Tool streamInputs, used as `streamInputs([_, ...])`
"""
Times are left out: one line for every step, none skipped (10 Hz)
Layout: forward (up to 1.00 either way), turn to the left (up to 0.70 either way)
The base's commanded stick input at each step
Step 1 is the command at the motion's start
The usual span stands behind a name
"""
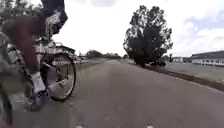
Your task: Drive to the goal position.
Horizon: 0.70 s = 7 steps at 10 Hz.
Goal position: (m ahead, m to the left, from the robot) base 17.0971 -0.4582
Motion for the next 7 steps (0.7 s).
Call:
streamInputs([0.70, 0.00])
streamInputs([0.70, 0.00])
streamInputs([0.70, 0.00])
streamInputs([0.70, 0.00])
streamInputs([0.70, 0.00])
streamInputs([0.70, 0.00])
streamInputs([0.70, 0.00])
